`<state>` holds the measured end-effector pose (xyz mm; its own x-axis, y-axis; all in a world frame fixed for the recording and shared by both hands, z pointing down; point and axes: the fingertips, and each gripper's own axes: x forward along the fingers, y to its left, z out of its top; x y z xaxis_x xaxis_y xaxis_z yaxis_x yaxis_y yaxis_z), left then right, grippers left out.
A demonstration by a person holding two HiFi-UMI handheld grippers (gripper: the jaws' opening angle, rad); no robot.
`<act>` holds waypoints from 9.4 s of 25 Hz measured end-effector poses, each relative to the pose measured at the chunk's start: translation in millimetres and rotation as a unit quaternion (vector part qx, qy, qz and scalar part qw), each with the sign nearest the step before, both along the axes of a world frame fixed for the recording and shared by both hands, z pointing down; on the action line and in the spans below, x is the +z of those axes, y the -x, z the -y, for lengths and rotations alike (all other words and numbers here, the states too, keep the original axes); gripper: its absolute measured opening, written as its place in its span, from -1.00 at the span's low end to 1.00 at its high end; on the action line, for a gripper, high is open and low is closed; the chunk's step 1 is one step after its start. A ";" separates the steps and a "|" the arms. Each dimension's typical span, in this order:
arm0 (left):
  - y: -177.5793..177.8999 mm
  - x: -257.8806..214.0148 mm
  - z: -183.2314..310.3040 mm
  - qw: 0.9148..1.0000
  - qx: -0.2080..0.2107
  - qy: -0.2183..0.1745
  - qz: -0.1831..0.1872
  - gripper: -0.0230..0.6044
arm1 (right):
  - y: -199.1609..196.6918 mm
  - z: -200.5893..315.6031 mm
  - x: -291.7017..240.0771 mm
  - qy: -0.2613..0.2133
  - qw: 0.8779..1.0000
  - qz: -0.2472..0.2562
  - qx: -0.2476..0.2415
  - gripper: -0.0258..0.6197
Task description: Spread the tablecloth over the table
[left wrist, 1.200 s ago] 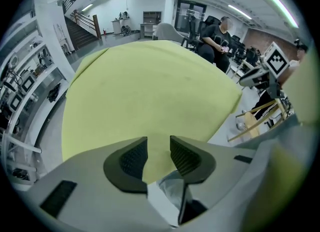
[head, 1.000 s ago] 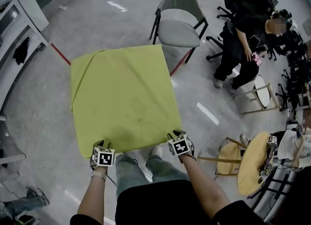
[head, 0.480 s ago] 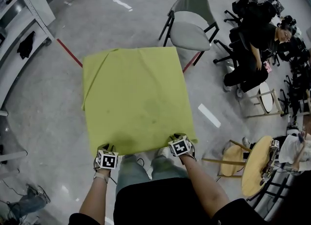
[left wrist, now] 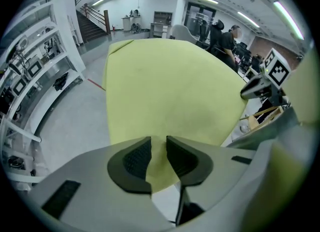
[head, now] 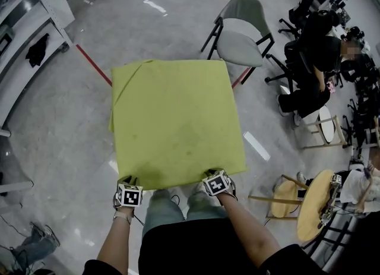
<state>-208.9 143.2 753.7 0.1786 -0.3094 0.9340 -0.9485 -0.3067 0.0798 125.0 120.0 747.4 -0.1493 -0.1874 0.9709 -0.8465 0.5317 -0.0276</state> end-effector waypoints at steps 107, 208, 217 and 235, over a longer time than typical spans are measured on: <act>70.6 -15.7 446.8 0.990 0.085 -0.094 0.057 -0.13 | 57.1 108.8 -35.5 0.023 0.991 0.022 0.127 -0.71; -77.5 -11.1 259.5 0.989 0.099 -0.108 0.010 -0.91 | -34.1 51.5 -1.1 0.072 0.989 0.000 0.126 -0.80; -91.3 -9.5 229.4 0.991 0.085 -0.102 0.013 -0.91 | -55.2 29.6 -0.3 0.071 0.990 0.003 0.119 -0.80; -17.3 -15.2 149.8 0.998 -0.006 -0.058 0.035 -0.58 | 17.7 74.5 -15.3 0.031 0.998 0.062 0.011 -0.79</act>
<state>-191.6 -6.6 738.5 0.1098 -0.4172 0.9022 -0.9541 -0.2985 -0.0220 107.3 45.5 732.1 -0.2661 -0.1322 0.9548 -0.8458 0.5072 -0.1655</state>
